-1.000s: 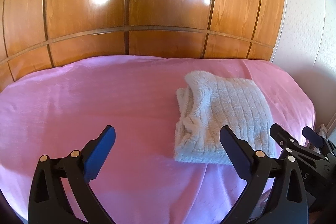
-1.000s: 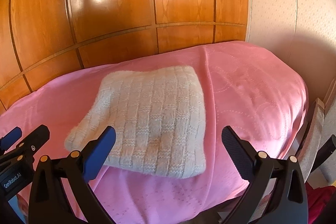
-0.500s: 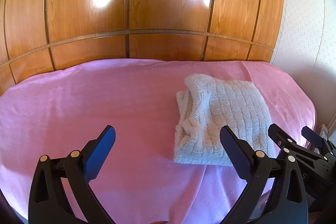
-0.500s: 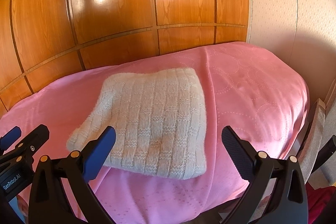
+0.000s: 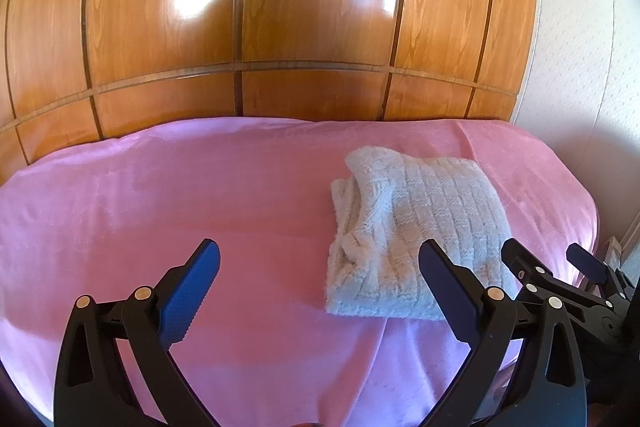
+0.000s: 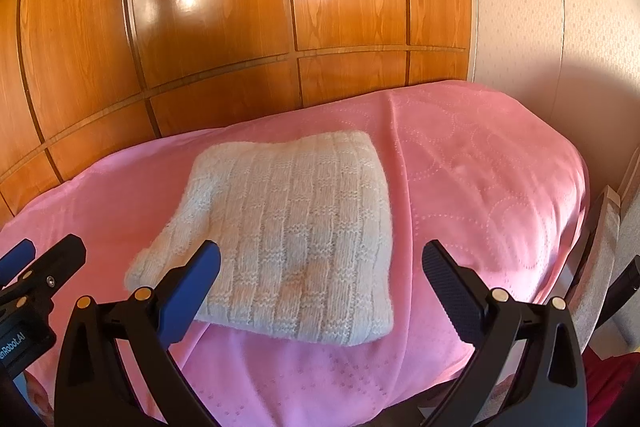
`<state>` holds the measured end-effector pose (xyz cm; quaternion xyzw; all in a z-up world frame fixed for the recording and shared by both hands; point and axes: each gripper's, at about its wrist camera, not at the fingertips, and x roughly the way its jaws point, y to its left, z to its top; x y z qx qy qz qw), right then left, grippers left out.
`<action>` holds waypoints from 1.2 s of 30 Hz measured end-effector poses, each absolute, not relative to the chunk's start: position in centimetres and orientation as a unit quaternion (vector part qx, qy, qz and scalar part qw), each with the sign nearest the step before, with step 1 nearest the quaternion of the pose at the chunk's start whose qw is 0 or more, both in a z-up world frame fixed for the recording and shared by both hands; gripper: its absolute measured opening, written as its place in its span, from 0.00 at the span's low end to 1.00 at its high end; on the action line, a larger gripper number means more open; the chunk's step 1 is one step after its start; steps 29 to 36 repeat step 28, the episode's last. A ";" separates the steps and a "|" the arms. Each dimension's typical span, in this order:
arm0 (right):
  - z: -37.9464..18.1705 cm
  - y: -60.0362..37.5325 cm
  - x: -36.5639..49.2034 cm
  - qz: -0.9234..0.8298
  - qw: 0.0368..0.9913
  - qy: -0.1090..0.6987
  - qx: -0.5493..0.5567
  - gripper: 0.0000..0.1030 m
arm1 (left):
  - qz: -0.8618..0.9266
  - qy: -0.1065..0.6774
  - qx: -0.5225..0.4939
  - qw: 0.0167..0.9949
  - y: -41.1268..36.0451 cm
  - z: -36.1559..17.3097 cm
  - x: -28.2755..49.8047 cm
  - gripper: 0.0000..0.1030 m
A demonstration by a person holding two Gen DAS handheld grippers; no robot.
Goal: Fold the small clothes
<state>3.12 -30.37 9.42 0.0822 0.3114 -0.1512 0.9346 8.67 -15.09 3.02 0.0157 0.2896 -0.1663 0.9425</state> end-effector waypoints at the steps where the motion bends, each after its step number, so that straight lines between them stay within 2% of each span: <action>1: 9.4 -30.4 3.1 -0.151 0.934 0.312 0.083 0.98 | -0.168 0.290 0.015 0.942 -15.1 3.1 8.7 0.96; 19: 8.1 -31.0 3.8 -0.151 0.929 0.327 0.088 0.98 | -0.150 0.285 0.035 0.946 -16.1 2.7 9.3 0.96; 26: 8.0 -31.5 4.0 -0.153 0.928 0.326 0.093 0.98 | -0.137 0.322 0.009 0.937 -15.5 1.9 10.5 0.96; 36: 7.9 -31.8 4.2 -0.155 0.927 0.328 0.094 0.98 | -0.134 0.324 0.011 0.936 -15.5 1.7 10.6 0.96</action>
